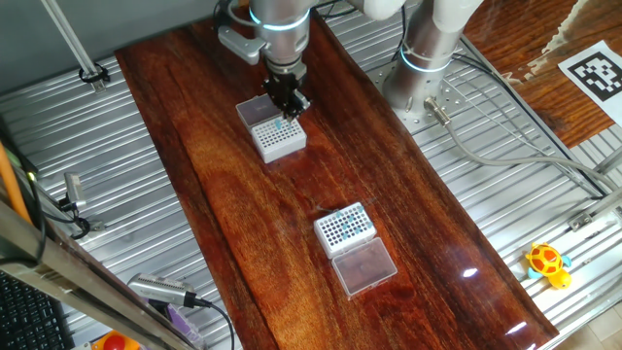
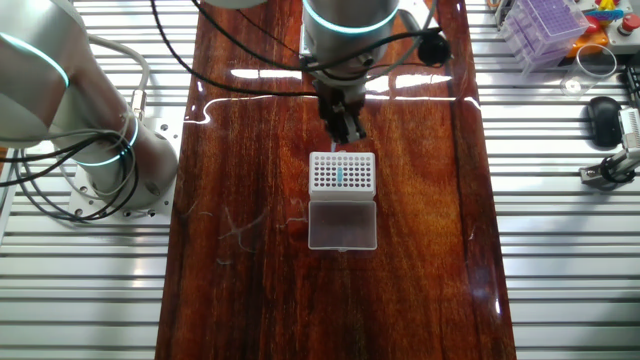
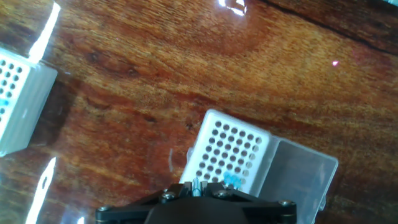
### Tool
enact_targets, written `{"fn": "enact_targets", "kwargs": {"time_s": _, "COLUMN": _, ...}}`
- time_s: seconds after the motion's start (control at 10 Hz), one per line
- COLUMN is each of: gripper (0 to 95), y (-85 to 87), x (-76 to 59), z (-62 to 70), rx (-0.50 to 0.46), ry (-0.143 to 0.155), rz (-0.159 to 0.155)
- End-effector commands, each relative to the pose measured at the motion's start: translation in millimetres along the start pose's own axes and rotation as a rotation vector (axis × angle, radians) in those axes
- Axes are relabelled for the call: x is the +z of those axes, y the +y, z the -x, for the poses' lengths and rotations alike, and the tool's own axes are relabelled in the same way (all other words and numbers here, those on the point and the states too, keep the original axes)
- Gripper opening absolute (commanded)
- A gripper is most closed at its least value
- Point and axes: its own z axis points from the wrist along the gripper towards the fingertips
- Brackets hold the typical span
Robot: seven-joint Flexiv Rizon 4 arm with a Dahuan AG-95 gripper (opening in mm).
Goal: Transfer all medium pipette tips from one holder to another
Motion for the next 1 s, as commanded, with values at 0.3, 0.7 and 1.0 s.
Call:
{"fn": "enact_targets", "kwargs": {"time_s": 0.3, "gripper": 0.0, "y": -9.0, "x": 1.3, "z": -3.9, "rx": -0.007, "ry": -0.009, "rz": -0.01}}
{"fn": "enact_targets", "kwargs": {"time_s": 0.7, "gripper": 0.0, "y": -16.8, "x": 5.3, "z": -7.8, "rx": -0.027, "ry": -0.013, "rz": -0.013}}
{"fn": "enact_targets", "kwargs": {"time_s": 1.0, "gripper": 0.0, "y": -17.5, "x": 6.4, "z": -6.1, "rx": -0.032, "ry": -0.013, "rz": -0.014}}
